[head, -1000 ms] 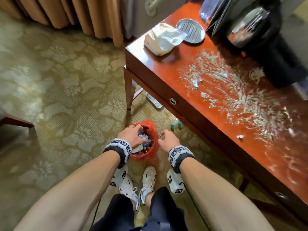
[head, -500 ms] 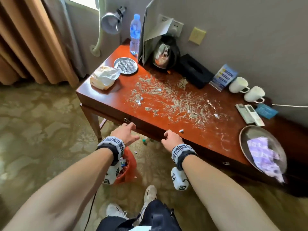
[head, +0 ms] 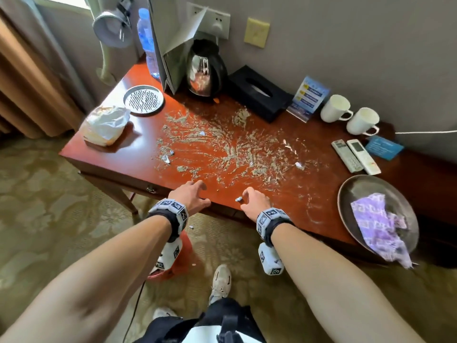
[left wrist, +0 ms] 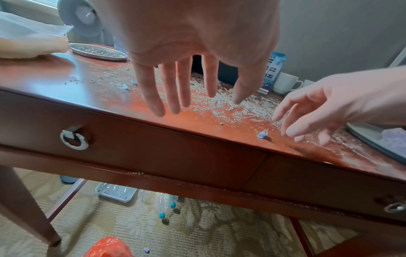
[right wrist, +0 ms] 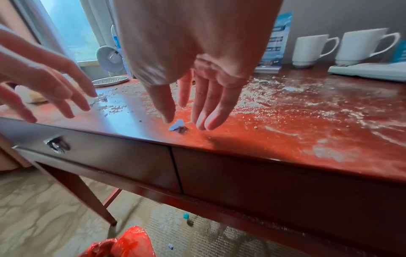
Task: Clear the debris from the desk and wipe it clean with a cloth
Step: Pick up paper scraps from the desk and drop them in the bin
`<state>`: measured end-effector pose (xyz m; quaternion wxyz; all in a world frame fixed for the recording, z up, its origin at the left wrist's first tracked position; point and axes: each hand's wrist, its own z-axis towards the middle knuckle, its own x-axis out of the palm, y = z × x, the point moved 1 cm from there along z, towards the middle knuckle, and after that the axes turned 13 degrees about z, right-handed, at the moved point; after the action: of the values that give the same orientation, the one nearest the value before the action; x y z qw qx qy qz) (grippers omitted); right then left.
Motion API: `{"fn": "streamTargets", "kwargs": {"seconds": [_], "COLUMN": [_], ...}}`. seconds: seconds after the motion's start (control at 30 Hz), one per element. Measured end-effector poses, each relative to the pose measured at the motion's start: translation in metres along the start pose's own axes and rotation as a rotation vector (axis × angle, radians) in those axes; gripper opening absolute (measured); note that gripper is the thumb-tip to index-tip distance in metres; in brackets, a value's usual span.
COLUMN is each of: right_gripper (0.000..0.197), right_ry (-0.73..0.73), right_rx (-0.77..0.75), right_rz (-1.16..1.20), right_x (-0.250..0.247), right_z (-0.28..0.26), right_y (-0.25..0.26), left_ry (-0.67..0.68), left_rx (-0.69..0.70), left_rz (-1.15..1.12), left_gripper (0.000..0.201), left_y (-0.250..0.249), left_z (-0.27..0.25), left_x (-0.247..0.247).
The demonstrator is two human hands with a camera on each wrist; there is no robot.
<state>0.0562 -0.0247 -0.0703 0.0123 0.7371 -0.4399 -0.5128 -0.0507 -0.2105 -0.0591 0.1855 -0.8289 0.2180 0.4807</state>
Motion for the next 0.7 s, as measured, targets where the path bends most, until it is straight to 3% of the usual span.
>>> {"fn": "streamTargets", "kwargs": {"seconds": [0.43, 0.57, 0.7], "right_gripper": [0.022, 0.023, 0.020], "right_ry": [0.158, 0.132, 0.083], "right_rx": [-0.348, -0.363, -0.283], "right_rz": [-0.231, -0.203, -0.049], "right_x": [-0.005, -0.006, -0.010], "right_z": [0.037, 0.040, 0.043], "right_y": [-0.018, -0.021, -0.020], "left_ry": [0.047, 0.046, 0.045], "left_rx": [-0.026, -0.015, 0.021], "left_rz": [-0.005, 0.021, 0.040], "left_gripper": [0.040, 0.042, 0.045], "left_y": [-0.044, -0.044, -0.047], "left_z": [0.040, 0.046, 0.056], "left_x": [-0.005, -0.009, -0.014]}}
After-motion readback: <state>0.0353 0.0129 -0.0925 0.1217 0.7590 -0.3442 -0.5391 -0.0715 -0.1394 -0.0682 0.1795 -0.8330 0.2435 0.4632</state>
